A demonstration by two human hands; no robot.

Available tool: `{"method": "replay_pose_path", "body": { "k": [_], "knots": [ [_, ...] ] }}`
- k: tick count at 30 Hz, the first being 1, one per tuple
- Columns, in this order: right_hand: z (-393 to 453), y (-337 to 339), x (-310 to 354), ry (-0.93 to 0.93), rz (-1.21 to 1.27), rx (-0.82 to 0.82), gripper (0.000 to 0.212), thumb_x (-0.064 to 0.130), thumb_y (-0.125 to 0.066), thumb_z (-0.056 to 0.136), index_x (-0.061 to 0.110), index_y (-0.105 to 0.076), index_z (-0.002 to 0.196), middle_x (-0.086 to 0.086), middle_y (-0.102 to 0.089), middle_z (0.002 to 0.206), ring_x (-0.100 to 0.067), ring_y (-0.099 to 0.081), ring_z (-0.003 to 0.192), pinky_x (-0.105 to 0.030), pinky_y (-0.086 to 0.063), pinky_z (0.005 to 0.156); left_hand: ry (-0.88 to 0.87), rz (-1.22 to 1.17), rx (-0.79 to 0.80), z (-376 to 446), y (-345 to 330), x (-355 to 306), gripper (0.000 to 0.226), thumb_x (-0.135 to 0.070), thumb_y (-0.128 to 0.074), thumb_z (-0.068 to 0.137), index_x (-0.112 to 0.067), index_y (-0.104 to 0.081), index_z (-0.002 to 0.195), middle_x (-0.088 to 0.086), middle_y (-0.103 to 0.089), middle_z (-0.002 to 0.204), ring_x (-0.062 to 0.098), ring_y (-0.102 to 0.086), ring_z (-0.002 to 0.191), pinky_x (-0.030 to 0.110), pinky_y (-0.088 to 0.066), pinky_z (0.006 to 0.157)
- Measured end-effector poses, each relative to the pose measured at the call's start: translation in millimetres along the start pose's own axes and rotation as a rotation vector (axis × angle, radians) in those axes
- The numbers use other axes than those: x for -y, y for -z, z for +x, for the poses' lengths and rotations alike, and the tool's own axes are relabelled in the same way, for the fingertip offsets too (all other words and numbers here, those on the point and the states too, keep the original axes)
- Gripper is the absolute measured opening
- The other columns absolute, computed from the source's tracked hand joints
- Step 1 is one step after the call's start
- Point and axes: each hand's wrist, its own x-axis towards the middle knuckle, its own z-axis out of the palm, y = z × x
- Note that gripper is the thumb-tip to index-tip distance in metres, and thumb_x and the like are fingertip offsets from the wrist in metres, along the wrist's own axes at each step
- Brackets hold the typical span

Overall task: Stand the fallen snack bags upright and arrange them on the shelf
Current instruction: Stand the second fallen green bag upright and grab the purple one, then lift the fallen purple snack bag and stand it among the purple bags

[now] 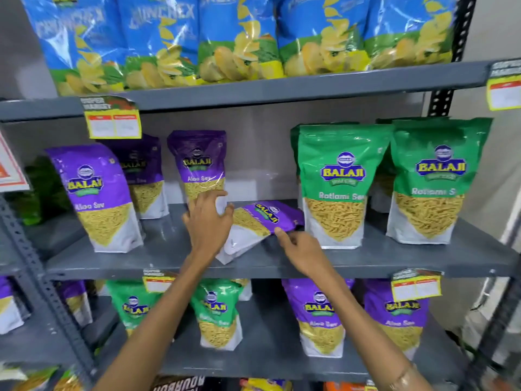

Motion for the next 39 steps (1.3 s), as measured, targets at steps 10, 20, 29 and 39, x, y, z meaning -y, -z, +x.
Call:
{"method": "replay_pose_path", "body": {
  "k": [10, 20, 29, 39],
  "knots": [
    [34, -60, 49, -0.415, -0.233, 0.119, 0.103, 0.090, -0.021, 0.081, 0.016, -0.046, 0.149, -0.016, -0.041, 0.160, -0.035, -0.031, 0.151, -0.054, -0.021, 0.120, 0.713, -0.419, 0.986, 72, 7, 77, 0.038, -0.059, -0.072, 0.084, -0.023, -0.067, 0.095, -0.001, -0.073, 0.089, 0.015, -0.066, 0.081, 0.031, -0.053, 0.062],
    [46, -85, 7, -0.225, 0.153, 0.071, 0.057, 0.073, -0.052, 0.082, 0.022, -0.068, 0.101, -0.002, -0.071, 0.116, -0.020, -0.061, 0.110, -0.042, -0.044, 0.107, 0.573, -0.733, 1.212, 50, 15, 88, 0.010, -0.015, -0.069, 0.092, -0.014, -0.072, 0.102, 0.005, -0.081, 0.086, 0.018, -0.077, 0.071, 0.032, -0.065, 0.068],
    [-45, -90, 102, 0.085, 0.671, -0.294, 0.036, 0.002, -0.041, 0.102, 0.019, -0.047, 0.133, 0.009, -0.063, 0.110, -0.006, -0.056, 0.097, -0.007, -0.043, 0.082, 0.272, -1.000, 0.451, -50, 41, 82, 0.079, -0.002, -0.084, 0.062, -0.008, -0.047, 0.131, 0.007, -0.069, 0.115, 0.016, -0.067, 0.099, 0.023, -0.059, 0.084],
    [-113, -60, 152, 0.455, 0.785, -0.383, 0.045, 0.007, -0.042, 0.099, 0.006, -0.036, 0.143, 0.030, -0.064, 0.121, 0.004, -0.061, 0.111, -0.016, -0.046, 0.094, -0.038, -1.169, 0.299, -79, 129, 57, 0.089, -0.016, -0.085, 0.060, -0.019, -0.043, 0.138, -0.004, -0.071, 0.121, 0.016, -0.069, 0.114, 0.032, -0.056, 0.097]
  ]
}}
